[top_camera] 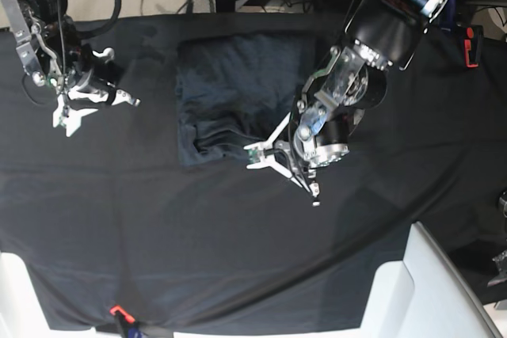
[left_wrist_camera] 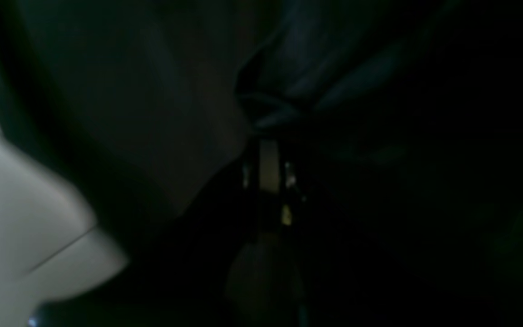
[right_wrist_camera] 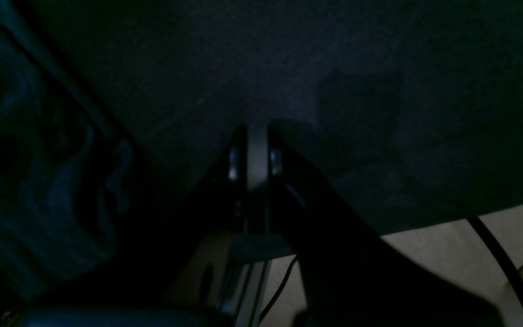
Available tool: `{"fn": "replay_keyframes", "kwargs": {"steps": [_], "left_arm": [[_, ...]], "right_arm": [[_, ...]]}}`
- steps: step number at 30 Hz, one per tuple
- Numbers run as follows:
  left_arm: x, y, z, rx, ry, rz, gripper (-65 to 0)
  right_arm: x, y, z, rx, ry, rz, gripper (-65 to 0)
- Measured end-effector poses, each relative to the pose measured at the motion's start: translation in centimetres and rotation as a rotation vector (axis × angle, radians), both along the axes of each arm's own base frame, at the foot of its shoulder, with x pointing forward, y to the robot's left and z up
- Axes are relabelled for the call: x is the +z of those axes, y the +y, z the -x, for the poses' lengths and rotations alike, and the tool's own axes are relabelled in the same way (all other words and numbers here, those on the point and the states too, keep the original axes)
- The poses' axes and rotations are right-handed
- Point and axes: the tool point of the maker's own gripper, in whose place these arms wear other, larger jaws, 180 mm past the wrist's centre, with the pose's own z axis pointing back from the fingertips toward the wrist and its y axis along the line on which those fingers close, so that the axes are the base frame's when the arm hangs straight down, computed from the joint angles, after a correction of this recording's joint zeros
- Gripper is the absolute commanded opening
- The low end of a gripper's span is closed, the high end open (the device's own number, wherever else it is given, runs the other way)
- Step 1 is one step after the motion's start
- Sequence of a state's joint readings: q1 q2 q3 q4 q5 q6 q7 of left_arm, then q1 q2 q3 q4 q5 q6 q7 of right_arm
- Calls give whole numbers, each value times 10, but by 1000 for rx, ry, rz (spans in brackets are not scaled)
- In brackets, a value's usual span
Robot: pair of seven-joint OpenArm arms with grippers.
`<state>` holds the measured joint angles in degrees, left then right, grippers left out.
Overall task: Fold the T-shirt properly
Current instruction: 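Open the left gripper and pat the bundle's lower edge flat, then lift both grippers above the shirt's collar edge and hold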
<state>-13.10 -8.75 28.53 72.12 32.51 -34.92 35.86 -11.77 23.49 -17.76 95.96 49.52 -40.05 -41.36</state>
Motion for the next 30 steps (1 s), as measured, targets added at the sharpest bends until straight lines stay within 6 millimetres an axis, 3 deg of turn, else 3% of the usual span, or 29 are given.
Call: {"fn": "replay_keyframes", "kwargs": {"steps": [7,21,24,27,29,30], "left_arm": [[-12,-3,2,38,66,63,-650],[11,-6,-23,30,2,81,-650],[33,-17,-31,19,-55,128,-650],[78,-20,-36,79,-179,249,-650],[103,-19,-24,99,-249,303,-650],[106,-20,-10,107,-260,319,-650]], "right_arm": [[0,-1,0,0,0,3,-648],[1,-1,-2,1,-5,2,-648],[1,0,-2,1,-2,0,-648],[0,10,1,52,-3,7,-648],[4,25,6,127,-15,26,-648],[9,32,6,166,-40,42,-648]]}}
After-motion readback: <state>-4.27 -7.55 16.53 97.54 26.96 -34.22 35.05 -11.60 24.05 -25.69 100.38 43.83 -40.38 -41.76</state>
